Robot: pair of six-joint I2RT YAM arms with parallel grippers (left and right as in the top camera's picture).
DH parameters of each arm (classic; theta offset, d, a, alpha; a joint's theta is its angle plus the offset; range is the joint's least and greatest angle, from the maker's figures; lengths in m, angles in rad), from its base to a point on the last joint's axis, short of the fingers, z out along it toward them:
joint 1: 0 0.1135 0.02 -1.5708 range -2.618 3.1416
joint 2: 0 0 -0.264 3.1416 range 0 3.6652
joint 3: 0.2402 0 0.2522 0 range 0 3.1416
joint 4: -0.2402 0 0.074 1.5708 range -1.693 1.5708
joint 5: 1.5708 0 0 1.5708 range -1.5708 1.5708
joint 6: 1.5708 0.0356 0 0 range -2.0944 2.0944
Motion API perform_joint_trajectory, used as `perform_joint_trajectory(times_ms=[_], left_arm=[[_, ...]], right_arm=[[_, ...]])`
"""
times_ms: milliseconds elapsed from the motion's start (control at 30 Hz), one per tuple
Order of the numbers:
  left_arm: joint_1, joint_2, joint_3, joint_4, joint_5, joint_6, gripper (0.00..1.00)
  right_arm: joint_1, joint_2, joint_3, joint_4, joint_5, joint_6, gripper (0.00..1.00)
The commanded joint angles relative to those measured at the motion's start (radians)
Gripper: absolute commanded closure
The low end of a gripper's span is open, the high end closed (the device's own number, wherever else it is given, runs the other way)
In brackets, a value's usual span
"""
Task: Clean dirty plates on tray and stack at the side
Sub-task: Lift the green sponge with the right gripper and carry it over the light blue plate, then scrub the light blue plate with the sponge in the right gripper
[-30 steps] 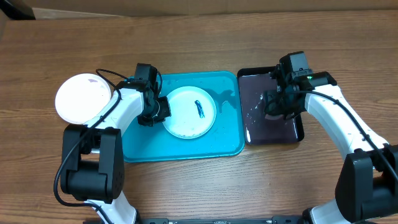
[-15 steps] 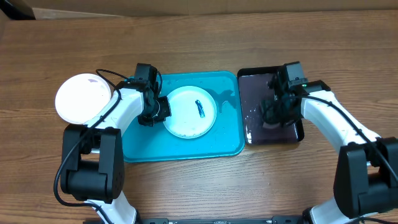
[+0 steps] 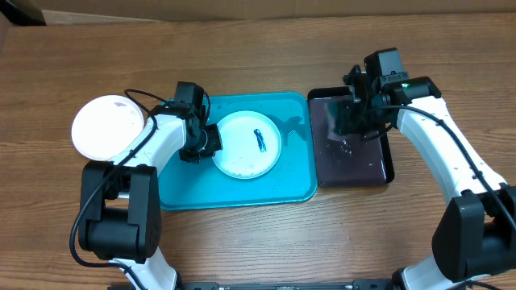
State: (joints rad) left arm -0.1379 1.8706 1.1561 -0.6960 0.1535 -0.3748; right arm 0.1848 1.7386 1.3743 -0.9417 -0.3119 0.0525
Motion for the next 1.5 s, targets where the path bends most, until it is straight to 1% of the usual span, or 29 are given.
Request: perform_joint_trajectory(times_ms=[0,33,133,167,200,400,567,633,833,1167,1467], left_arm=[[-0.008,0.02,-0.01,0.006,0.002,-0.014,0.96],[-0.008,0.02,-0.01,0.007,0.002,-0.014,0.96],[-0.008,0.02,-0.01,0.01,0.002,-0.014,0.96],[-0.008,0.02,-0.01,0.01,0.002,-0.014,0.96],[-0.008,0.02,-0.01,0.01,0.002,-0.014,0.96],[-0.008,0.02,-0.01,0.009,0.002,-0.014,0.96],[-0.008,0.02,-0.01,0.009,0.001,-0.014,0.96],[-0.008,0.02,-0.01,0.009,0.001,-0.014,0.96],[-0.008,0.02,-0.01,0.009,0.001,-0.014,0.95],[-0.009,0.02,-0.01,0.009,0.001,-0.014,0.96],[-0.008,0.02,-0.01,0.009,0.001,-0.014,0.96]], right_arm=[[0.024,-0.009,0.019,0.062,-0.295,0.0,0.96],[0.037,-0.009,0.019,0.079,-0.32,0.006,0.96],[0.103,-0.009,0.019,0.127,-0.314,0.034,0.96],[0.163,-0.009,0.019,0.164,-0.275,0.055,0.96],[0.193,-0.009,0.019,0.18,-0.235,0.079,0.96],[0.399,0.008,0.019,0.226,0.189,0.184,0.96],[0.515,0.072,0.019,0.234,0.476,0.184,0.96],[0.533,0.098,0.019,0.242,0.538,0.183,0.96],[0.536,0.119,0.034,0.259,0.566,0.176,0.96],[0.533,0.121,0.238,0.121,0.557,0.177,0.96],[0.533,0.171,0.245,0.124,0.536,0.177,0.96]])
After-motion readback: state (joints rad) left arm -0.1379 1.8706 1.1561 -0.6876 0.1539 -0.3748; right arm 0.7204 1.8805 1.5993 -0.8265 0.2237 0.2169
